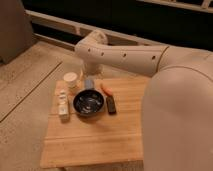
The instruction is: Place the pepper on the white sponge
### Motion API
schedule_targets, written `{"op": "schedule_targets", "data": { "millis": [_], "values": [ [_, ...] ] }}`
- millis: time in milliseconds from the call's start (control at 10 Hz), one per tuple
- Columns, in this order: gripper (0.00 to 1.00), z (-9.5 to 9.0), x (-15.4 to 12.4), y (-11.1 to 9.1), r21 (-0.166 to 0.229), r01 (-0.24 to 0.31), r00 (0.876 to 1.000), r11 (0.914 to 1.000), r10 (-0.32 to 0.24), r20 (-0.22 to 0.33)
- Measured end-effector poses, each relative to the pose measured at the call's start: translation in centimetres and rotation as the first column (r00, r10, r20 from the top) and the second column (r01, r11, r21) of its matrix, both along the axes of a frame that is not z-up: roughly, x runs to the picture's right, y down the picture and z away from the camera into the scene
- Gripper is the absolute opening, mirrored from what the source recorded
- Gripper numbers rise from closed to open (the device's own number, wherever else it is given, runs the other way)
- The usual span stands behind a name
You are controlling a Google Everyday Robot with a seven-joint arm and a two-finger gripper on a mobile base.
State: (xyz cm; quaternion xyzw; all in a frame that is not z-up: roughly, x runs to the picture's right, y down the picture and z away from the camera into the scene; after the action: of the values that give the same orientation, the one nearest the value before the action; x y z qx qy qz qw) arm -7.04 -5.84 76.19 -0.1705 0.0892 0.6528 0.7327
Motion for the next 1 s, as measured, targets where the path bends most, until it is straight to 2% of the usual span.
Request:
{"op": "schedule_targets", "data": {
  "millis": [100, 300, 500, 600, 800, 900, 1000],
  "values": [
    [0.65, 0.2, 0.3, 0.4, -0.002, 0.018, 1.0, 0.9998, -0.018, -0.014],
    [0.65, 1.5, 1.1, 1.5, -0.024, 0.075, 0.994, 0.9969, -0.076, -0.082],
    [0.65, 3.4, 2.9, 1.6, -0.049, 0.112, 0.98, 0.9925, -0.118, -0.162],
    [0.65, 4.6, 2.8, 1.1, -0.049, 0.127, 0.975, 0.9906, -0.134, -0.179],
    [0.65, 5.9, 2.5, 0.3, -0.04, 0.116, 0.979, 0.9924, -0.121, -0.161],
    [0.65, 7.1, 2.2, -0.5, -0.024, 0.066, 0.991, 0.9975, -0.068, -0.118],
    [0.65, 8.0, 2.3, -1.1, -0.014, 0.018, 0.996, 0.9997, -0.02, -0.082]
  ]
}}
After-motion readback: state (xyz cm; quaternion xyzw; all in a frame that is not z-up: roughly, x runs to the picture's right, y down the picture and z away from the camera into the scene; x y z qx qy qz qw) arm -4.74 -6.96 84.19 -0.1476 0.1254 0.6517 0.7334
